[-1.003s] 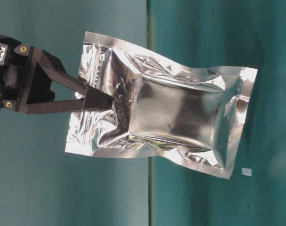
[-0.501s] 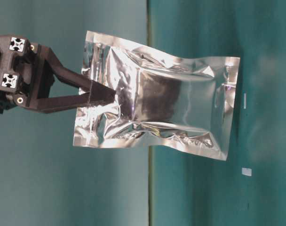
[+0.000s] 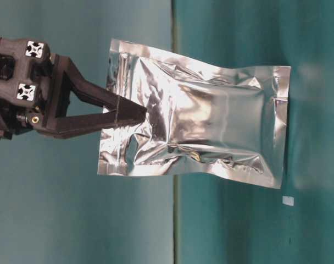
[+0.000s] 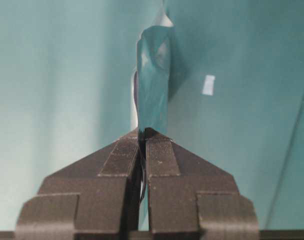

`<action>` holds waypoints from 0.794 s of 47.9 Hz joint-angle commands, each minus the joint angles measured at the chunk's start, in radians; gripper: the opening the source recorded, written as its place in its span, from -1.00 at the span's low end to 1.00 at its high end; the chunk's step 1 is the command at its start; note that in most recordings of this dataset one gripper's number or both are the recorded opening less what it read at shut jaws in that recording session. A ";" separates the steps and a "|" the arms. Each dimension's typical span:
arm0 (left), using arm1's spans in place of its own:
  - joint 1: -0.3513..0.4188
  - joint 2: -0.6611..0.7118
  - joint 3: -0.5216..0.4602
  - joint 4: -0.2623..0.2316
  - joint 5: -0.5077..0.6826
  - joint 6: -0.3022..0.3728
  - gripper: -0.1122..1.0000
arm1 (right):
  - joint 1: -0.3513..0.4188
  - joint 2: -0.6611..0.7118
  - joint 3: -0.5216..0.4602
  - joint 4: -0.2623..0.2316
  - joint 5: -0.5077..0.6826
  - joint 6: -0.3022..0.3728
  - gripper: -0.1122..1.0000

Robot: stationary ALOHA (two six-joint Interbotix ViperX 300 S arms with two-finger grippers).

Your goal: Hand over the silver zip bag and make it stand upright.

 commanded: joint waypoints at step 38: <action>0.025 0.084 0.040 0.003 -0.207 -0.078 -0.81 | 0.034 -0.006 -0.023 -0.081 0.014 -0.054 -0.75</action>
